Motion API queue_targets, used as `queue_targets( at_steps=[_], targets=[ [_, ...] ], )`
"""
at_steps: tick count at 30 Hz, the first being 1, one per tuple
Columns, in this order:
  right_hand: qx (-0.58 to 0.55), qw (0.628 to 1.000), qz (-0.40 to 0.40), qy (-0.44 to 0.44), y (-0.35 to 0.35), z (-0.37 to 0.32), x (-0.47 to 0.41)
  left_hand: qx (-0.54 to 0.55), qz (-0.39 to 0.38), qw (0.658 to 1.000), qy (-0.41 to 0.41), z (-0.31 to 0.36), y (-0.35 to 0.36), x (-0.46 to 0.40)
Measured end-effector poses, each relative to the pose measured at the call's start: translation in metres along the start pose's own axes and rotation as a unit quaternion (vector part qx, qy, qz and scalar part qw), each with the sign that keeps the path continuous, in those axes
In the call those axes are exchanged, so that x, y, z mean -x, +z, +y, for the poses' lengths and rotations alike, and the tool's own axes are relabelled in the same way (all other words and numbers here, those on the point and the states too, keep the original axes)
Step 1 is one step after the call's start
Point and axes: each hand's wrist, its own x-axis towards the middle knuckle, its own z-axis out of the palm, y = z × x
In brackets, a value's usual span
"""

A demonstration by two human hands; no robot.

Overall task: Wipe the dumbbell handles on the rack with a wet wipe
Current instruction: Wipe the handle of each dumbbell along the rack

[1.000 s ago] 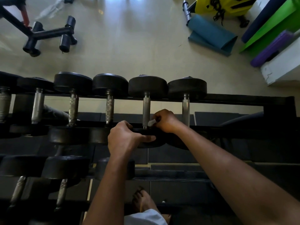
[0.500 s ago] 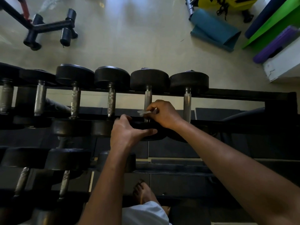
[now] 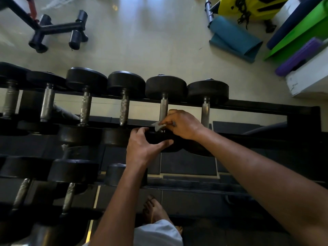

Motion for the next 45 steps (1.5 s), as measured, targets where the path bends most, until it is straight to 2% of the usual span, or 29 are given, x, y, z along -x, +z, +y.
queue_targets(
  at_steps=[3, 8, 12, 19, 26, 32, 35, 39, 42, 45],
  targets=[
    [0.040, 0.998, 0.041, -0.028, -0.002, 0.002, -0.002, 0.001, 0.002, 1.000, -0.001, 0.000, 0.001, -0.002],
    [0.065, 0.977, 0.202, 0.002, -0.018, 0.009, -0.030, -0.004, 0.007, 1.000, -0.006, -0.004, 0.004, -0.008],
    [0.086, 0.968, 0.237, 0.008, -0.016, 0.011, -0.039, -0.014, 0.003, 1.000, -0.012, -0.006, 0.007, -0.011],
    [0.058, 0.974, 0.220, 0.021, -0.006, 0.006, -0.042, -0.017, -0.014, 1.000, -0.016, -0.010, 0.009, -0.017],
    [0.109, 0.983, 0.128, 0.078, -0.007, -0.014, -0.066, -0.026, -0.033, 0.998, -0.045, -0.007, 0.008, -0.029],
    [0.160, 0.975, 0.116, 0.099, -0.001, -0.022, -0.076, -0.030, -0.039, 0.998, -0.050, -0.003, 0.007, -0.027],
    [0.132, 0.979, 0.133, 0.085, -0.003, -0.016, -0.062, -0.028, -0.044, 0.997, -0.050, -0.003, 0.006, -0.025],
    [0.061, 0.967, 0.236, 0.074, 0.010, -0.001, -0.037, -0.016, -0.045, 0.998, -0.051, -0.003, 0.006, -0.022],
    [-0.003, 0.954, 0.268, 0.134, 0.026, 0.008, -0.031, -0.025, -0.046, 0.997, -0.058, 0.002, 0.008, -0.023],
    [-0.165, 0.928, 0.258, 0.214, 0.033, 0.007, -0.037, -0.038, -0.046, 0.996, -0.063, 0.008, 0.012, -0.025]
  ],
)
